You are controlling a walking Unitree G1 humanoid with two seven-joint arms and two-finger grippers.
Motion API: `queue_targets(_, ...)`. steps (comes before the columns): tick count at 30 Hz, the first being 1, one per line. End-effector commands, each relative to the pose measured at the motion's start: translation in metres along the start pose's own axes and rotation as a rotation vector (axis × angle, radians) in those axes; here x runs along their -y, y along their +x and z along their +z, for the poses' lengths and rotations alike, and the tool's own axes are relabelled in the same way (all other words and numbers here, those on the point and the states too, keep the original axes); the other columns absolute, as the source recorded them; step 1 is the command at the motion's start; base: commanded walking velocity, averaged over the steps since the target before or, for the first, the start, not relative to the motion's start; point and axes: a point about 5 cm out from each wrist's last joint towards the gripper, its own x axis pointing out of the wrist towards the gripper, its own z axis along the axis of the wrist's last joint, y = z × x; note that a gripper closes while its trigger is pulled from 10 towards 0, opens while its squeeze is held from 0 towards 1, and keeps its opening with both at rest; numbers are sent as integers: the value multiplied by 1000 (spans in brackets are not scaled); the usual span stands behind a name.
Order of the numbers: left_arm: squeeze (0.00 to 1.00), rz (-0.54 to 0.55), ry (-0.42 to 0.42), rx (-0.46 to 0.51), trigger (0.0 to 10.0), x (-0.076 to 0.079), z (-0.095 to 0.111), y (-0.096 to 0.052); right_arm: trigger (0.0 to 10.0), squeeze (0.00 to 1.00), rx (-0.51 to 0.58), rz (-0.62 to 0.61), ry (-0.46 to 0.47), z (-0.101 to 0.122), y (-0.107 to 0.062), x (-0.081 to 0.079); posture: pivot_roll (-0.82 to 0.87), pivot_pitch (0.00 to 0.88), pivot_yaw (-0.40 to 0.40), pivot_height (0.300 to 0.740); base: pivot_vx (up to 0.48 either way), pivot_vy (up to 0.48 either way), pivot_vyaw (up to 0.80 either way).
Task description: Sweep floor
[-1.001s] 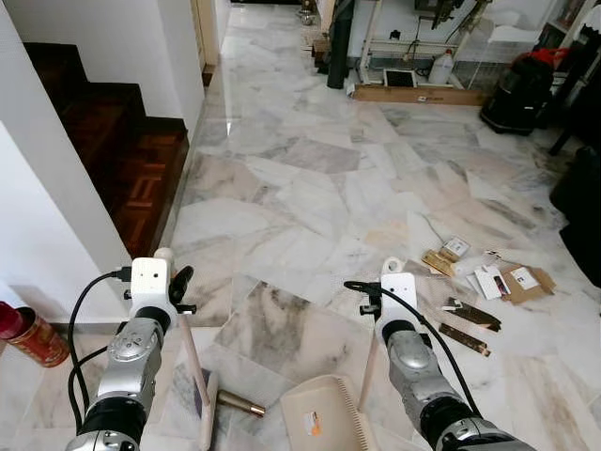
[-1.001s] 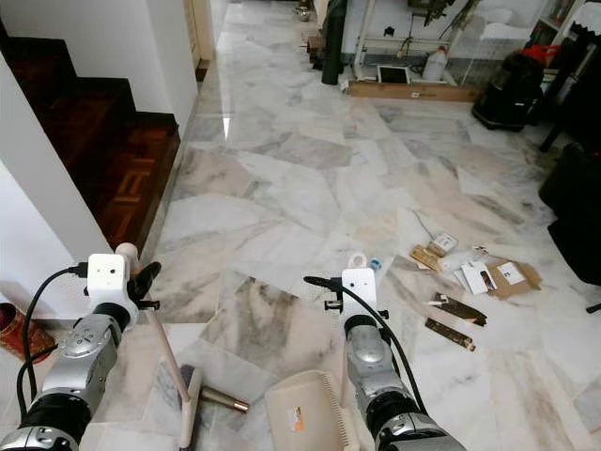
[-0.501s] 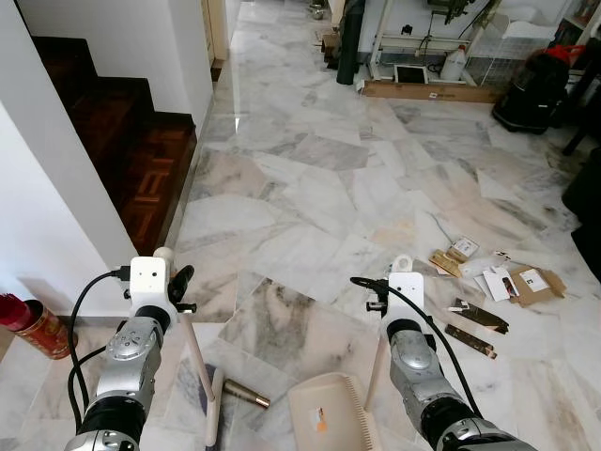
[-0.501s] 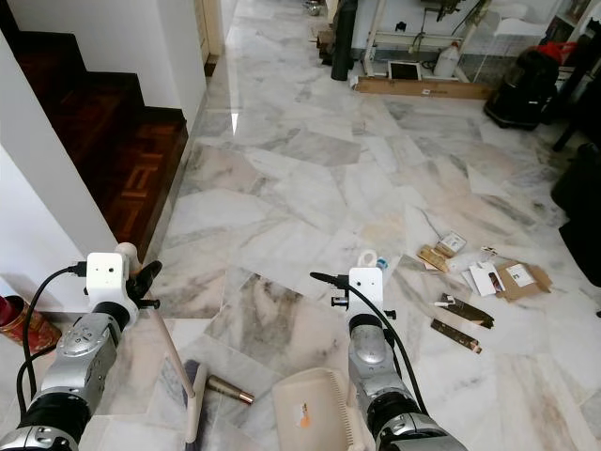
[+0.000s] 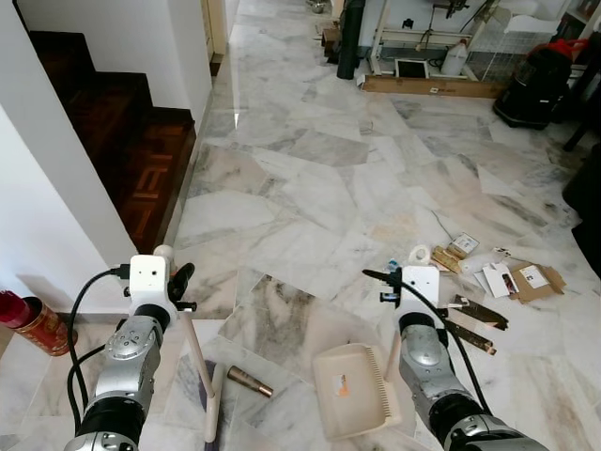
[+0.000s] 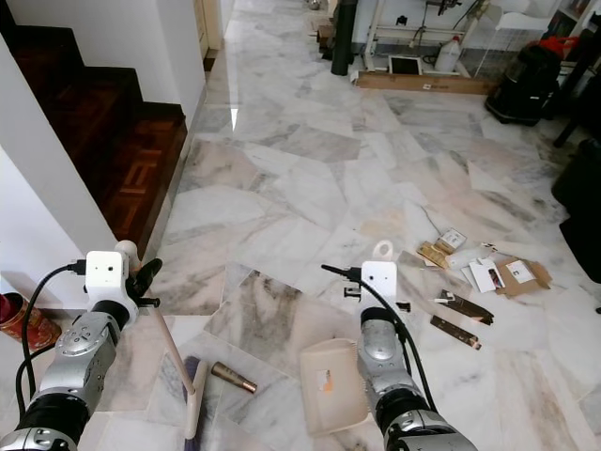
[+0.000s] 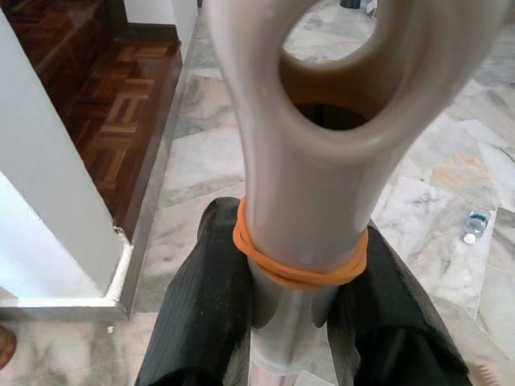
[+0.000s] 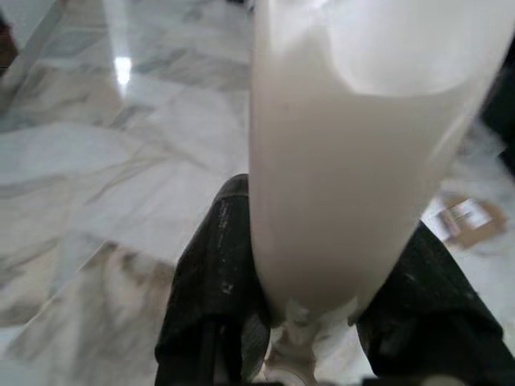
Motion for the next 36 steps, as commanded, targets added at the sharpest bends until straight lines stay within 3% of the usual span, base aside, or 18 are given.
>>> queue_targets(1, 0, -17, -18, -32, 10000, 2, -6, -2, 10000, 0, -69, 60, -2, -7, -1, -10, 132, 85, -55, 740, 0, 0, 0)
queue_targets(7, 0, -38, -39, -17, 10000, 6, -5, -2, 10000, 0, -160, 103, -50, -21, -7, -19, 138, 83, -55, 740, 0, 0, 0)
queue_targets(15, 0, -67, -150, 27, 10000, 8, 3, -1, 10000, 0, -181, 94, -57, -26, -10, -18, 144, 76, -49, 740, 0, 0, 0)
queue_targets(27, 0, -150, -185, 23, 10000, 18, 5, 0, 10000, 0, -184, 82, -54, -28, -12, -19, 143, 69, -36, 740, 0, 0, 0)
queue_targets(36, 0, -174, -203, 14, 10000, 19, 5, -1, 10000, 0, -147, 13, -37, -21, -7, -10, 145, 76, -35, 740, 0, 0, 0)
